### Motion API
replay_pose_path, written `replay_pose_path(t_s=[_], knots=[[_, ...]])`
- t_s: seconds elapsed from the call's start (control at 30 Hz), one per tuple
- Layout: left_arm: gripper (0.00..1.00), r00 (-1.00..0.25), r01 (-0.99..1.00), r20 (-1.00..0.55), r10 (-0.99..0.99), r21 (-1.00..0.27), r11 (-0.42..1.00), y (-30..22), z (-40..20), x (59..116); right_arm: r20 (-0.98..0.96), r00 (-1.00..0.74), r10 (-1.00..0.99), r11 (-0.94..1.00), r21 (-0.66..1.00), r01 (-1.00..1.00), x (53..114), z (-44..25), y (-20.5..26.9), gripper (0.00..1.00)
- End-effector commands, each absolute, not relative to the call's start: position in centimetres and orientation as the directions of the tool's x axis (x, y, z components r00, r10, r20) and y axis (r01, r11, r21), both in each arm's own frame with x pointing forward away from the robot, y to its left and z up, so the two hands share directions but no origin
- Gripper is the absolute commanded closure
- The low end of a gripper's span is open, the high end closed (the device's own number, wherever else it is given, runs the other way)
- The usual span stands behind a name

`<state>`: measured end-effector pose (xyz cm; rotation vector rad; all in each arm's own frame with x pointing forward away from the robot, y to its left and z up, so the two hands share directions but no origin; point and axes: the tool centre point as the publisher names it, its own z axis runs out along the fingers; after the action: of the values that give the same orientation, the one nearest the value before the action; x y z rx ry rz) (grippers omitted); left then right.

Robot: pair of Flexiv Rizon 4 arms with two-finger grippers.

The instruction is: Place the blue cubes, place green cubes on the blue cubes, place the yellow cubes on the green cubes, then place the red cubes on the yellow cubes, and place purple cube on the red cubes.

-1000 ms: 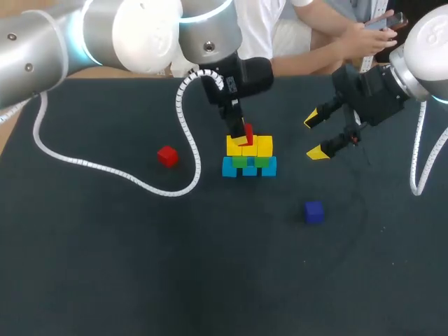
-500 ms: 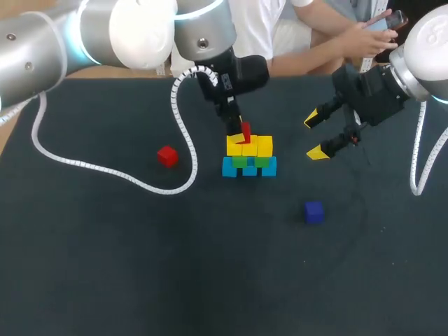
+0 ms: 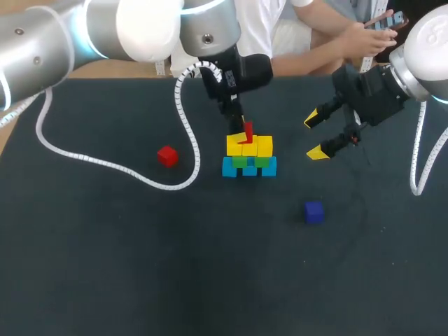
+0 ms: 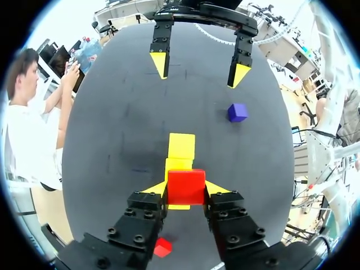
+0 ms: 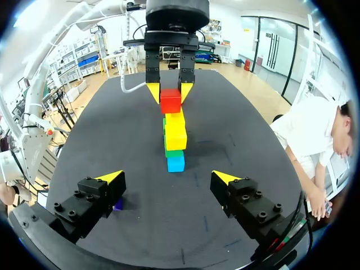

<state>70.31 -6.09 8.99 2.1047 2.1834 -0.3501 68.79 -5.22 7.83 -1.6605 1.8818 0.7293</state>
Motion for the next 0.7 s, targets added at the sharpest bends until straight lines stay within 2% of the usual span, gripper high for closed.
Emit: replay_pose_path(t_s=[0.03,0.7], knots=[[1.0,-0.05,0.994,-0.216,0.975,-0.105,0.027,-6.04,9.06,70.44,-0.694,-0.111,-0.711,0.103,0.053,-0.993,68.74,7.82,-5.24,0.0],[1.0,-0.051,0.994,-0.208,0.977,-0.1,0.03,-6.21,8.64,70.7,-0.694,-0.111,-0.711,0.103,0.053,-0.993,68.74,7.82,-5.24,0.0]])
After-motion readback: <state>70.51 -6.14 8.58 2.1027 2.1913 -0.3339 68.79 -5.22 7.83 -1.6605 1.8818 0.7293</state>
